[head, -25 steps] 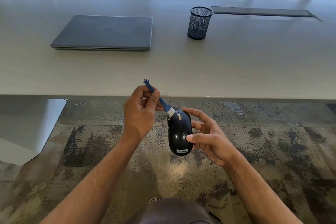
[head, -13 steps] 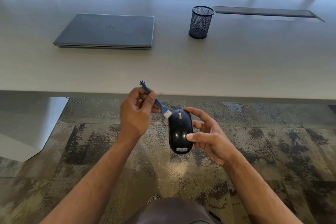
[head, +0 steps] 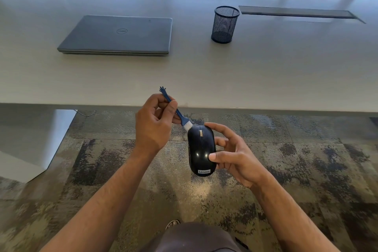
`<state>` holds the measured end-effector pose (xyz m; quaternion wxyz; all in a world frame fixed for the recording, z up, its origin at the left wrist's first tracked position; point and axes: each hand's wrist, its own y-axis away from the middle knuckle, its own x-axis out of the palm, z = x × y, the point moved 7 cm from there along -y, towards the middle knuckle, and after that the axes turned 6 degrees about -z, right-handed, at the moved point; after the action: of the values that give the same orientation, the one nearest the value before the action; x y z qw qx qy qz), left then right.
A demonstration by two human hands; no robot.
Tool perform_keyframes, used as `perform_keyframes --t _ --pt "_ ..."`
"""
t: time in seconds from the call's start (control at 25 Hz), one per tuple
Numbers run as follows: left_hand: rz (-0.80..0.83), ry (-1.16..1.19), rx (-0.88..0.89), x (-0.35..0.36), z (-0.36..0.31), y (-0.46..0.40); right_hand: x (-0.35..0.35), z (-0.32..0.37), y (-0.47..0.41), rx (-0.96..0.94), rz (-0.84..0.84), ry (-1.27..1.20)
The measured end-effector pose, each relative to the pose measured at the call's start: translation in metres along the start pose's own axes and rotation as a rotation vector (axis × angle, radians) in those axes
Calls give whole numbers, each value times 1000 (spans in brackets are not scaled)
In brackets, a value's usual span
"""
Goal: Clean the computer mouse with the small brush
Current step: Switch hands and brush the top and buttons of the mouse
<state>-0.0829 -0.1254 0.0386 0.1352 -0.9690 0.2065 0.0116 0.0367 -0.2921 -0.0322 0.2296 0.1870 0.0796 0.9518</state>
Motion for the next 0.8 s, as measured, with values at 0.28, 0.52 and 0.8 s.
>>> perform_keyframes --t 0.28,0.52,0.8 --pt "104 7 -6 20 -1 -5 4 1 0 -10 73 2" --pt "111 40 46 22 -8 -10 -1 1 1 2 54 22" --pt "152 -40 5 29 -2 -15 -5 3 0 -11 73 32"
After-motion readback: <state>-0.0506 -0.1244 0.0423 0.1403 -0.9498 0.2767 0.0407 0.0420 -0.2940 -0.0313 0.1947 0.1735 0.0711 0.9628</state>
